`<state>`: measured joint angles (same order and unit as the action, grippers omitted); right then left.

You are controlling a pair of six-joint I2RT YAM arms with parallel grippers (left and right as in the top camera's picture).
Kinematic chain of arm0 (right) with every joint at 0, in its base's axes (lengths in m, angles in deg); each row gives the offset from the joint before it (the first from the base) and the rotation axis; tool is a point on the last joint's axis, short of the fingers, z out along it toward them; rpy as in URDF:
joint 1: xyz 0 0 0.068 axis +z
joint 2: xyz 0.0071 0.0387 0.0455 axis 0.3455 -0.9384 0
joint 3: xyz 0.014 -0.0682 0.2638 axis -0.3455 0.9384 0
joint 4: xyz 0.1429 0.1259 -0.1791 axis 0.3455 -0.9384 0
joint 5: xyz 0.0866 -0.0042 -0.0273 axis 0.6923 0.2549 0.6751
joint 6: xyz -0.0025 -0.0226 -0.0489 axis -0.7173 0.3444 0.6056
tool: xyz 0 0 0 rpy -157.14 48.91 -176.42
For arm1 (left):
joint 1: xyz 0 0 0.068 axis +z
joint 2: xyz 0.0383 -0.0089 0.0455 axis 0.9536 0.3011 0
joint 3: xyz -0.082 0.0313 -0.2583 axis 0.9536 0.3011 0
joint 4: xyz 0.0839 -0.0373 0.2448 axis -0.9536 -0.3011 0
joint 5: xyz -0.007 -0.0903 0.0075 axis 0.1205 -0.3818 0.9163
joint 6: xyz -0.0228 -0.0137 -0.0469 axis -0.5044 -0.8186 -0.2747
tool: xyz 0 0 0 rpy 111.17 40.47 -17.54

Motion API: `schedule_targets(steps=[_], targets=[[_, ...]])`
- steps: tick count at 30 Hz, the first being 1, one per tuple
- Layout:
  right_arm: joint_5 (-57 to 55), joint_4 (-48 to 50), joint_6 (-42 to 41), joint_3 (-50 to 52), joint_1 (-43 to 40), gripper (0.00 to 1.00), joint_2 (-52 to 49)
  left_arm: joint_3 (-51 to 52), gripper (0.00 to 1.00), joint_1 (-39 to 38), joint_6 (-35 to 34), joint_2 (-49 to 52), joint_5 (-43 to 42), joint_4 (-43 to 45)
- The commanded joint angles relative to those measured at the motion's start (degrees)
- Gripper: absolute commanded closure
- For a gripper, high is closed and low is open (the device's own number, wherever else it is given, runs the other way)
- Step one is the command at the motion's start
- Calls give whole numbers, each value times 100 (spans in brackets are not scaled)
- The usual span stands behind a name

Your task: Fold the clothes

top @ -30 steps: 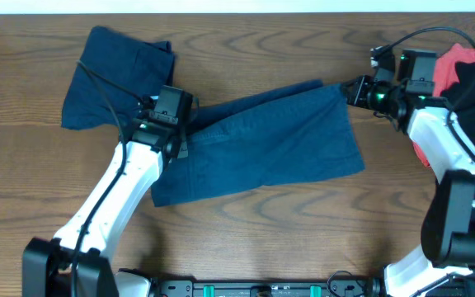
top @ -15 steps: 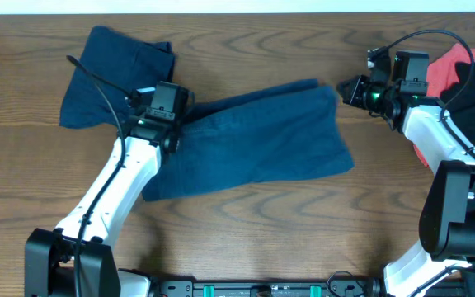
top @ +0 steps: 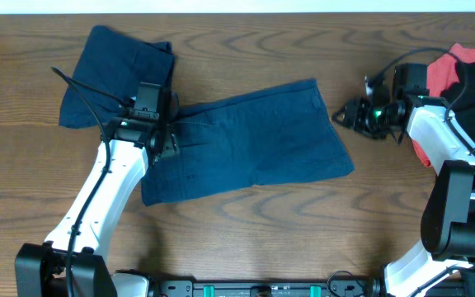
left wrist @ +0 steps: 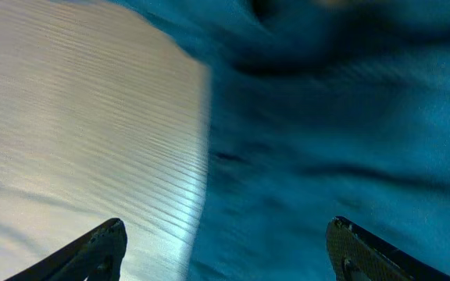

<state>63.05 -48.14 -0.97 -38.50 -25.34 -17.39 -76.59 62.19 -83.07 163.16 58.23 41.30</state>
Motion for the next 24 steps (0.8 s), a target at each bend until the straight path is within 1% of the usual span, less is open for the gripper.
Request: schedule_targets(steps=[1,3,5,7,9,11,12,13,14,15,18,20,21,24], targets=[[-1130,-409,177,-22,48,46,20,-26,17,9,542,-9,-1572,-50],[-1128,-450,520,39,90,47,20,63,17,9,745,57,-1853,-28],[-863,-428,723,118,170,49,17,157,18,9,833,160,-1888,-13],[-520,-407,975,203,267,51,17,199,23,9,931,278,-1934,-11],[-426,-367,1095,317,393,59,17,212,30,9,1086,422,-2076,-11],[-487,-175,1088,492,522,68,17,214,35,9,1106,608,-2162,-9],[-487,-31,1073,605,581,75,17,214,37,9,1104,708,-2164,-7],[-527,96,973,719,629,83,17,214,39,9,1104,802,-2164,-9],[-675,142,811,796,651,95,17,214,42,9,1104,894,-2164,-9],[-920,107,610,828,654,99,17,214,43,9,1106,979,-2164,-13],[-2188,-337,-85,811,522,99,111,214,45,9,1108,1200,-2164,-20],[-3101,-789,-723,809,315,99,310,214,45,9,1106,1276,-2162,-15],[-3283,-962,-841,809,208,99,411,214,45,9,1108,1290,-2164,-11],[-3307,-1349,-798,809,-92,99,776,214,45,9,1106,1292,-2164,-2]])
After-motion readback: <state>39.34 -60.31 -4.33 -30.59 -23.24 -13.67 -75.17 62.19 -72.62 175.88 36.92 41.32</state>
